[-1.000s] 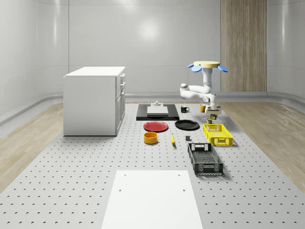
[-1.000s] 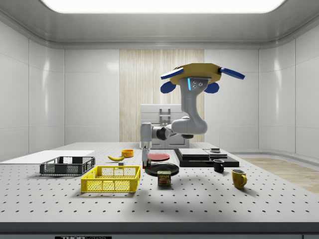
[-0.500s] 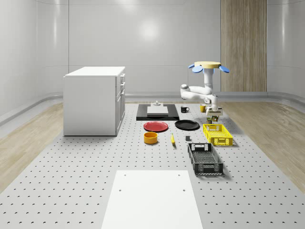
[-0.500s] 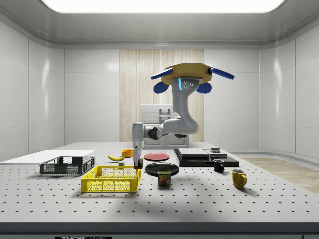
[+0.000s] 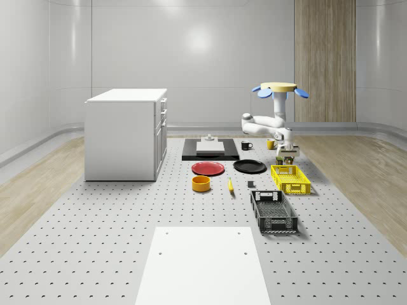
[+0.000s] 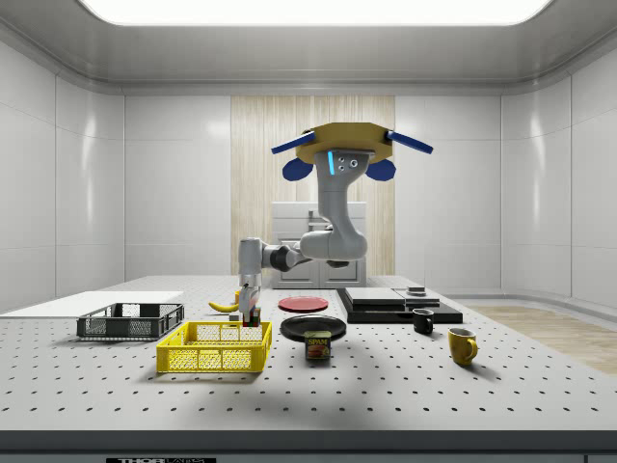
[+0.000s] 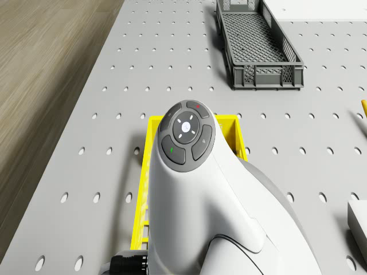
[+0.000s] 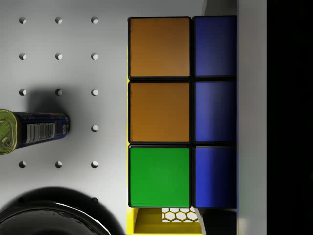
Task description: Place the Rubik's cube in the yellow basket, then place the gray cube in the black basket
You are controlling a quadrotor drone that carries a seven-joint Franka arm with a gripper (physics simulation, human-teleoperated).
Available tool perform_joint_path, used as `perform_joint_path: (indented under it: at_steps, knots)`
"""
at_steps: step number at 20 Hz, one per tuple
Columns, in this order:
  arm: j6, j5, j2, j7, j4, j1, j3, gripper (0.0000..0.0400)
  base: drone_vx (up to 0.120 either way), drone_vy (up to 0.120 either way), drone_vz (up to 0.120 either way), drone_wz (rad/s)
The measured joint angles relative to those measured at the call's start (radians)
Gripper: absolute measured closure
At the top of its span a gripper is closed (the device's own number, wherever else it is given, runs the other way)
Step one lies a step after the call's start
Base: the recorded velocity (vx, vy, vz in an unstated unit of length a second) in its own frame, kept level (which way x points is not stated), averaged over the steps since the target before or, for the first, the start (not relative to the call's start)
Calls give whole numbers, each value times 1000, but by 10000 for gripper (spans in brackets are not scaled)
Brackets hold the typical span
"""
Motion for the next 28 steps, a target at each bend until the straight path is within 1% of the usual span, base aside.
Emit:
perform_joint_path:
  at_steps: [5,8,10,15,21,28]
  knots:
    - [3,1,-3,0,0,-1,0,75,120,0,0,0]
    - [4,2,-5,1,0,-1,1,75,120,-120,0,0]
    - [5,2,-6,1,0,-1,1,75,80,-40,0,0]
    - [20,-32,-10,1,7,-6,-36,75,0,0,0,0]
    - [53,-117,-12,2,28,-21,-127,75,0,0,0,0]
    - [84,-205,-6,3,58,-40,-219,75,0,0,0,0]
